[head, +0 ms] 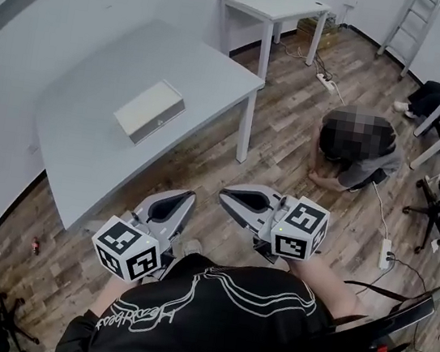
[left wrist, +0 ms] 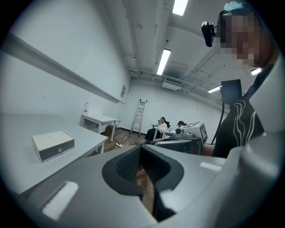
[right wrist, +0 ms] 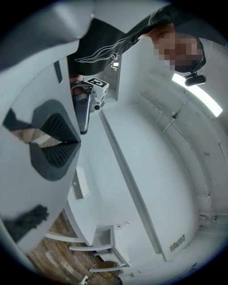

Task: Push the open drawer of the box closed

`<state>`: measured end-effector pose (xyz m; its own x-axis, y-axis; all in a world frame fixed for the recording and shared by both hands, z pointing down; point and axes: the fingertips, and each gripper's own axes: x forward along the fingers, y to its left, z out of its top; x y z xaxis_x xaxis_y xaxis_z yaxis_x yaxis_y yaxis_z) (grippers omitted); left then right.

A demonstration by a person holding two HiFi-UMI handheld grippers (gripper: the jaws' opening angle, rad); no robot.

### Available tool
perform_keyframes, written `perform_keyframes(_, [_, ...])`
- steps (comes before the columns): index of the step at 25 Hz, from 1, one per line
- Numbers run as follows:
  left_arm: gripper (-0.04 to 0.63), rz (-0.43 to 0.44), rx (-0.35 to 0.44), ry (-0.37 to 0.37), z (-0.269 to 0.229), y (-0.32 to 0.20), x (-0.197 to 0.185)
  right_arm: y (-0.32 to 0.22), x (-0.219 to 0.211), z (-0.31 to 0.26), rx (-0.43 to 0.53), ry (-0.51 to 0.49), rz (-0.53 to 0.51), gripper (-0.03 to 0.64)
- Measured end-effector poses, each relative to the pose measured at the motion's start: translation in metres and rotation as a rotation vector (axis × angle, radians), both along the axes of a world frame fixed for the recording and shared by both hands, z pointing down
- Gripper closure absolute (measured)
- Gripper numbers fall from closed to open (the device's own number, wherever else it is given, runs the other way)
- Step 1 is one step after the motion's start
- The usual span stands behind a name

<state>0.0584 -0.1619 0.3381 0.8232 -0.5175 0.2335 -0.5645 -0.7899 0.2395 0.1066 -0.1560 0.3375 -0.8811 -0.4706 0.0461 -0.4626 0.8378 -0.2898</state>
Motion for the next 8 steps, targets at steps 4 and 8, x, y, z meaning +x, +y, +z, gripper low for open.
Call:
perform_keyframes(4, [0.588,0.006,-0.016,0.011,-0.002,0.003,0.006,0.004,0.007,-0.004,0.002,-0.008,-0.003,0.607])
perform_keyframes(8, [0.588,-0.009,-0.038,0.034,-0.002,0.006,0.015,0.01,0.017,-0.009,0.008,-0.011,0.005,0.607])
